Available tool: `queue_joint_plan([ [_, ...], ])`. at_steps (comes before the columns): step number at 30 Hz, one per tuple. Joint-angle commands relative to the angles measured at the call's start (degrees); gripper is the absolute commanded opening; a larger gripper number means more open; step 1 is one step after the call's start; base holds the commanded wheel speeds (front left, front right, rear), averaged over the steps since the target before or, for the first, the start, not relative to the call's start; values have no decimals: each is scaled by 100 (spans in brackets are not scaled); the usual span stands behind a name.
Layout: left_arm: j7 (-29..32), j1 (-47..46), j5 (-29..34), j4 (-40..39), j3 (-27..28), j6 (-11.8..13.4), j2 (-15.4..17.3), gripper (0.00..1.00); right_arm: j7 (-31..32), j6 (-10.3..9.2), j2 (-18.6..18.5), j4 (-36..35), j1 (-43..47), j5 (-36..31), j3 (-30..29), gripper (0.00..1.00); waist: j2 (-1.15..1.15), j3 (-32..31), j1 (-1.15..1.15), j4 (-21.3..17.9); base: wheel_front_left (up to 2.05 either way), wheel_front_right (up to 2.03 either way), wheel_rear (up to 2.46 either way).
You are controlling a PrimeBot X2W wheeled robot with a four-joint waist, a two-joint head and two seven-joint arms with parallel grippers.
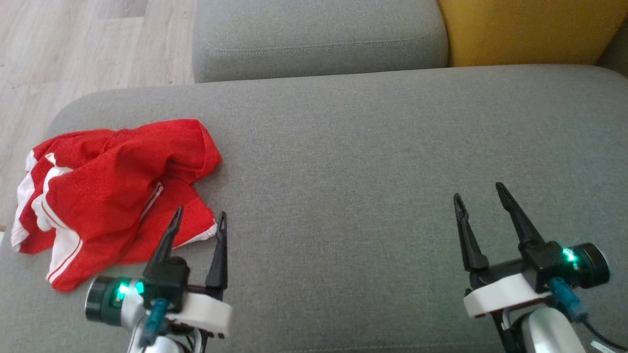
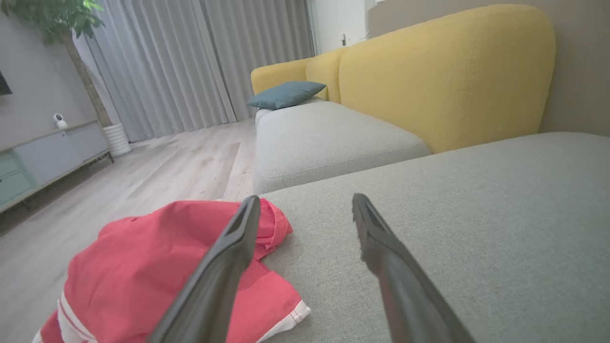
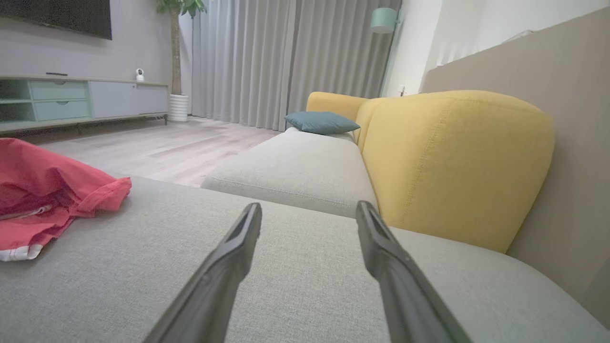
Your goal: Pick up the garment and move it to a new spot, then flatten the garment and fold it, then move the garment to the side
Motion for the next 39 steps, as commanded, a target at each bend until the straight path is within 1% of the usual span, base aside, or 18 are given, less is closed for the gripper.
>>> queue_joint_plan([
  [1, -71, -358, 194, -228, 117, 85, 166, 100, -84, 21, -45, -236, -131, -185, 168, 100, 0, -1, 0, 0, 0, 0, 0],
  [4, -121, -350, 319, -285, 17, 204, 195, 100, -134, 22, -46, -259, -127, -393, 231, 100, 0, -5, 0, 2, 0, 0, 0],
  [7, -171, -317, 285, -388, 51, 283, 144, 100, -184, 22, -48, -297, -112, -413, 263, 100, 0, -6, 0, 8, 0, 0, 0],
  [9, -204, -284, 276, -454, 114, 294, 107, 100, -218, 23, -48, -314, -96, -345, 266, 100, 0, -9, 0, 10, 0, 0, 0],
  [12, -255, -204, 218, -535, 272, 241, -10, 100, -269, 23, -49, -285, -51, 20, 238, 100, 0, -18, 0, 15, 0, 0, 0],
  [16, -270, -57, 82, -526, 538, -7, -202, 100, -284, 23, -50, -131, -9, 1082, 207, 100, 0, -33, 0, 14, 0, 0, 0],
  [20, -270, 69, 5, -405, 784, -344, -381, 100, -284, 23, -50, 52, 0, 1988, 159, 100, 0, -49, 0, 5, 0, 0, 0],
  [22, -270, 102, 38, -313, 870, -496, -441, 100, -284, 23, -50, 124, -3, 2343, 111, 100, 0, -58, 0, -1, 0, 0, 0],
  [25, -270, 132, 101, -179, 977, -687, -526, 100, -284, 23, -50, 242, 1, 2688, 53, 100, 0, -69, 0, -14, 0, 0, 0],
  [32, -270, 161, 257, -13, 1200, -960, -723, 100, -284, 23, -50, 380, -9, 2770, 45, 100, 0, -71, 0, -40, 0, 0, 0],
  [39, -270, 181, 387, 79, 1355, -1121, -853, 100, -284, 23, -50, 441, -27, 2746, 12, 100, 0, -78, 0, 3, 0, 0, 0],
])
